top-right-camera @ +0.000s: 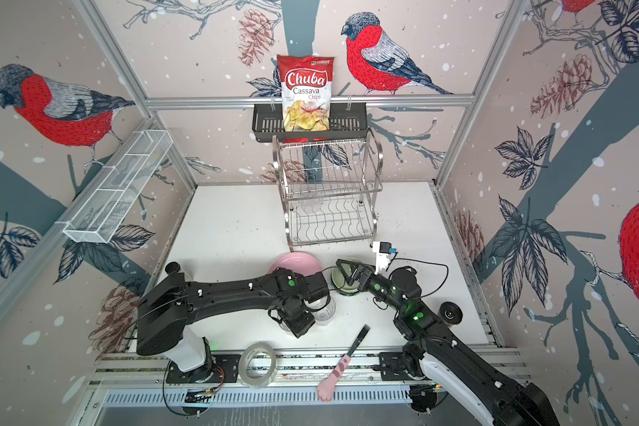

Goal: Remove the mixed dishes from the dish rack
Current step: 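Lower the clear cup onto the table beside the first cup, open left gripper, then raise the left gripper and move both grippers toward the dish rack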

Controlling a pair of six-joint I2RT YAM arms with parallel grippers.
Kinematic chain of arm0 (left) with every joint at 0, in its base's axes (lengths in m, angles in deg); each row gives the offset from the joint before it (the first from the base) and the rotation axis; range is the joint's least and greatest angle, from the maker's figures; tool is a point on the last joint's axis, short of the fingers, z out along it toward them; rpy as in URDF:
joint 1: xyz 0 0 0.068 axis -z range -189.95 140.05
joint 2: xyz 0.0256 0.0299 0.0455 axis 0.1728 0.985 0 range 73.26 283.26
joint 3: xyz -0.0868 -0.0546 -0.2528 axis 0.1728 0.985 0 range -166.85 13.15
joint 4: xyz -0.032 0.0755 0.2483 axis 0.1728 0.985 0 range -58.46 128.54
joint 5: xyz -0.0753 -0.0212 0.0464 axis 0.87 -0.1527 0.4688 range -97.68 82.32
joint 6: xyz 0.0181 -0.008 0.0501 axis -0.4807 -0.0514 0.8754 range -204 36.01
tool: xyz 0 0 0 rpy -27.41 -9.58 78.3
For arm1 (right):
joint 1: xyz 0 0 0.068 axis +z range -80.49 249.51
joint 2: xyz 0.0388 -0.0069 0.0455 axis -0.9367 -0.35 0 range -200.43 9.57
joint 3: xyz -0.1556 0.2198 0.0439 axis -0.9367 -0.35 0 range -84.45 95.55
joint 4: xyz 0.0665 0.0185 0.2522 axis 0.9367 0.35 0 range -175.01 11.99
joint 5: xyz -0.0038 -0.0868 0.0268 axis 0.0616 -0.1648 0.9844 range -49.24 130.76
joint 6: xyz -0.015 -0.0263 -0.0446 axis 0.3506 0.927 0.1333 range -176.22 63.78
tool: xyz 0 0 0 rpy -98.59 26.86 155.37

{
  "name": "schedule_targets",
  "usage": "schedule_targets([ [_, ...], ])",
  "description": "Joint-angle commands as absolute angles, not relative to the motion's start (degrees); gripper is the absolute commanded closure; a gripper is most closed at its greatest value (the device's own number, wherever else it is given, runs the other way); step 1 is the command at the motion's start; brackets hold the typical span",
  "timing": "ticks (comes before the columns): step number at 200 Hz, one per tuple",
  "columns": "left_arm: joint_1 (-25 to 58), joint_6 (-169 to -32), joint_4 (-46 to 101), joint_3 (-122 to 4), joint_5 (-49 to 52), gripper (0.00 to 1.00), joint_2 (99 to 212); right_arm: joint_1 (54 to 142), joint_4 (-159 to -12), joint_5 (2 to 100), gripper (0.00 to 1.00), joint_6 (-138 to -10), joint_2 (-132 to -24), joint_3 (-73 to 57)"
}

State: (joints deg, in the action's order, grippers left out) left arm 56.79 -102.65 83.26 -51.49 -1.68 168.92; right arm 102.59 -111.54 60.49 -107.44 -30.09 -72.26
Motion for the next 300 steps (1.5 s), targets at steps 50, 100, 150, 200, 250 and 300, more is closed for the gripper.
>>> schedule_targets([
  [50,56.7,-103.7,85.0,-52.5,-2.4,0.17,167.8,102.4,-112.0,61.0,0.01,-107.5,-29.7,-72.8],
  [100,56.7,-104.5,86.0,-53.9,-2.4,0.12,165.4,102.3,-111.6,60.9,0.01,-107.6,-29.2,-73.0],
  [150,56.6,-105.5,87.0,-54.3,-4.2,0.03,163.1,102.2,-111.5,61.1,0.01,-107.8,-28.8,-72.9],
  [200,56.4,-107.7,90.6,-57.3,-7.5,0.03,158.8,102.2,-110.9,61.0,0.01,-107.8,-28.2,-72.8],
  [250,53.4,-110.6,88.7,-58.3,-13.6,0.03,147.8,102.1,-110.3,60.9,0.0,-107.6,-28.2,-72.1],
  [300,47.5,-110.9,81.9,-54.6,-21.1,0.03,133.6,102.0,-107.2,59.7,0.01,-106.0,-28.1,-69.9],
])
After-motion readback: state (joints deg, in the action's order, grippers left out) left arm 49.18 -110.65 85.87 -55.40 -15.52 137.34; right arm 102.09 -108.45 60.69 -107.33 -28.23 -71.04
